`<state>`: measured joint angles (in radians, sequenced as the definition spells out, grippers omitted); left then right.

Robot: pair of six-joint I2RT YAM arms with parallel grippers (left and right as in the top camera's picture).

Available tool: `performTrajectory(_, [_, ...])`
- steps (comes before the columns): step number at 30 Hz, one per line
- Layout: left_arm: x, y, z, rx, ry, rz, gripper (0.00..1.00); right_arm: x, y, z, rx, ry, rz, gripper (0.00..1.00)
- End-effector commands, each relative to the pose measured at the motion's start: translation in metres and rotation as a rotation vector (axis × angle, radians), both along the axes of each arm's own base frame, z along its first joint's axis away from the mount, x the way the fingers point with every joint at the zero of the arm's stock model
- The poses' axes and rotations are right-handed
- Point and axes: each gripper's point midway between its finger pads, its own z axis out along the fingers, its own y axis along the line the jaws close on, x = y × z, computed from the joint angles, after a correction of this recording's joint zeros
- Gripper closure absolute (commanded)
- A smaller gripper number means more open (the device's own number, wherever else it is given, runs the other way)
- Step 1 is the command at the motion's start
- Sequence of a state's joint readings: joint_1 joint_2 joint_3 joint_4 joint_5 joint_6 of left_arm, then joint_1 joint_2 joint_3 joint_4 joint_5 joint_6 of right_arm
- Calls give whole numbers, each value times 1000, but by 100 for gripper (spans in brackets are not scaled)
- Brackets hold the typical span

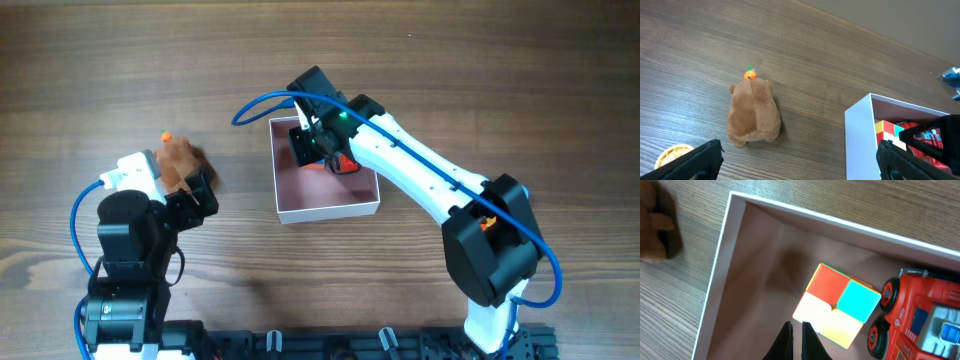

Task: Pack container
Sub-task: 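Place the Rubik's cube in the box beside the truck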

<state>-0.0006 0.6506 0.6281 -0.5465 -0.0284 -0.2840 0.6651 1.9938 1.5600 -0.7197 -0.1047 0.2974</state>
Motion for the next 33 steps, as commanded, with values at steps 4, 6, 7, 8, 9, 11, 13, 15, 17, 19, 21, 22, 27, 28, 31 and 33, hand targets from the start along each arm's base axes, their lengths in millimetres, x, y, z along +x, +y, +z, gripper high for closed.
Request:
performTrajectory(4, [1, 3, 12, -7, -31, 18, 0, -7, 14, -4, 13, 7, 17, 96])
performTrajectory(6, [1, 3, 12, -7, -31, 18, 0, -7, 18, -10, 13, 11, 19, 96])
performTrajectory(7, [1, 3, 12, -7, -31, 18, 0, -8, 18, -17, 6, 24, 21, 96])
performTrajectory(8, [1, 3, 12, -7, -31, 18, 0, -8, 17, -24, -4, 35, 20, 96])
performTrajectory(9, [1, 3, 12, -7, -31, 18, 0, -8, 17, -26, -6, 37, 20, 96])
performTrajectory(11, [1, 3, 12, -7, -31, 18, 0, -7, 17, -28, -6, 37, 20, 96])
performTrajectory(13, [1, 3, 12, -7, -31, 18, 0, -8, 17, -32, -12, 44, 19, 96])
performTrajectory(15, [1, 3, 12, -7, -31, 18, 0, -8, 16, -39, -23, 54, 17, 96])
performTrajectory(17, [1, 3, 12, -7, -31, 18, 0, -8, 15, -43, -29, 61, 14, 96])
performTrajectory(19, [1, 3, 12, -7, -29, 18, 0, -6, 15, -43, -31, 51, 6, 96])
performTrajectory(21, [0, 3, 10, -7, -22, 18, 0, -1, 9, -44, -58, 33, -33, 96])
performTrajectory(22, [-1, 3, 9, -7, -17, 18, 0, 0, 5, -44, -75, 27, -53, 96])
performTrajectory(27, [-1, 3, 9, -7, -14, 18, 0, -2, -5, -47, -123, 32, -73, 96])
performTrajectory(28, [-1, 3, 9, -7, -14, 18, 0, -3, -6, -48, -128, 37, -73, 96])
performTrajectory(31, [-1, 3, 9, -7, -15, 18, 0, -8, -10, -50, -146, 57, -71, 96])
performTrajectory(33, [-1, 3, 9, -7, -15, 18, 0, -9, -13, -50, -159, 59, -72, 96])
